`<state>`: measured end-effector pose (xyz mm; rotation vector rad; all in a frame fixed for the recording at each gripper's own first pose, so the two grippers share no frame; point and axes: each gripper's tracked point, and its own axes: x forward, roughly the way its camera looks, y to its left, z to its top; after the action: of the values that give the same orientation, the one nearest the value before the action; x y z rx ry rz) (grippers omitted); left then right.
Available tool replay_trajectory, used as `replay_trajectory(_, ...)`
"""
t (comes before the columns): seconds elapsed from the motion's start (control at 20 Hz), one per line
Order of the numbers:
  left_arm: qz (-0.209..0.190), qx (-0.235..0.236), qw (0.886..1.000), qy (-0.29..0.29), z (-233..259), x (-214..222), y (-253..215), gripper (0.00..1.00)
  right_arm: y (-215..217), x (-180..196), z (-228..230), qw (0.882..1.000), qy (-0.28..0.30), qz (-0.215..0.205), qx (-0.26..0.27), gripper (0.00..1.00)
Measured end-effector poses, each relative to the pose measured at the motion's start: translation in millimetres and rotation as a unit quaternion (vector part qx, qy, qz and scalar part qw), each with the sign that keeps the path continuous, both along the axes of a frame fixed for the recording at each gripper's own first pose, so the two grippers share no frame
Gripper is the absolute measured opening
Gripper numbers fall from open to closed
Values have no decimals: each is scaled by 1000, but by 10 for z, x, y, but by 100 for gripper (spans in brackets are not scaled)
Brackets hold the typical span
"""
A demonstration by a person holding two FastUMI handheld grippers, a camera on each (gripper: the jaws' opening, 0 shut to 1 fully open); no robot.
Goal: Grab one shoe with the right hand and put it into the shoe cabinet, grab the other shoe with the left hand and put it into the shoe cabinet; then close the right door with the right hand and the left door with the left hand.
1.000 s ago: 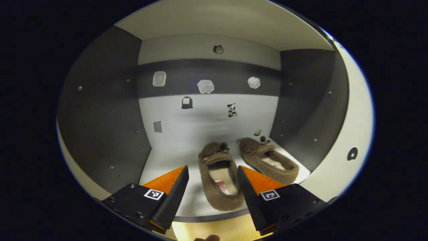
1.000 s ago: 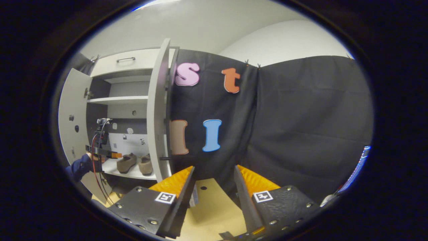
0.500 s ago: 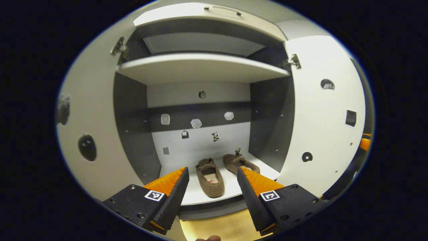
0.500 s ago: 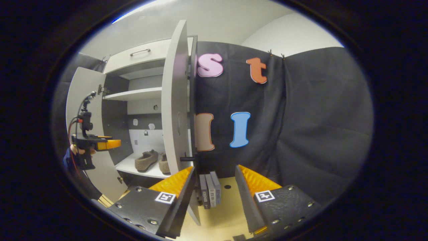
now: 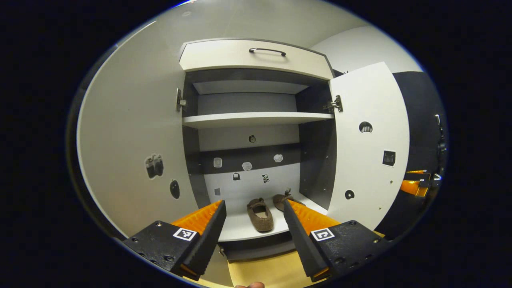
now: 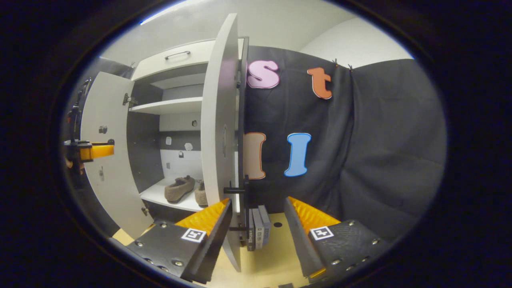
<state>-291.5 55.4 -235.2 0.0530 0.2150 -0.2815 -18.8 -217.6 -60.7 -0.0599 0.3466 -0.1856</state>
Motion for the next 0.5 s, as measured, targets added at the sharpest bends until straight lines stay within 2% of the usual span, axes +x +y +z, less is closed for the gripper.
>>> replay_trajectory(0.1,-4,-17,1000,2,70,-138,-23,84,65,-1,-6,1000,1,13,0,83)
replay_trajectory(0.15,-7,-23,1000,3,103,-192,-31,84,109,22,-10,1000,3,20,0,77)
replay_trajectory(0.2,-8,-27,1000,4,126,-228,-19,84,167,39,-14,1000,3,29,2,82)
replay_trajectory(0.35,5,-26,1000,-2,205,-301,53,84,461,107,-54,998,8,66,17,80)
replay_trajectory(0.4,9,-22,1000,-6,222,-333,80,89,554,136,-66,997,10,78,23,80)
replay_trajectory(0.45,12,-19,1000,-9,245,-356,105,89,641,165,-89,996,12,87,33,80)
replay_trajectory(0.5,16,-16,1000,-8,251,-411,161,84,722,199,-99,994,14,97,39,80)
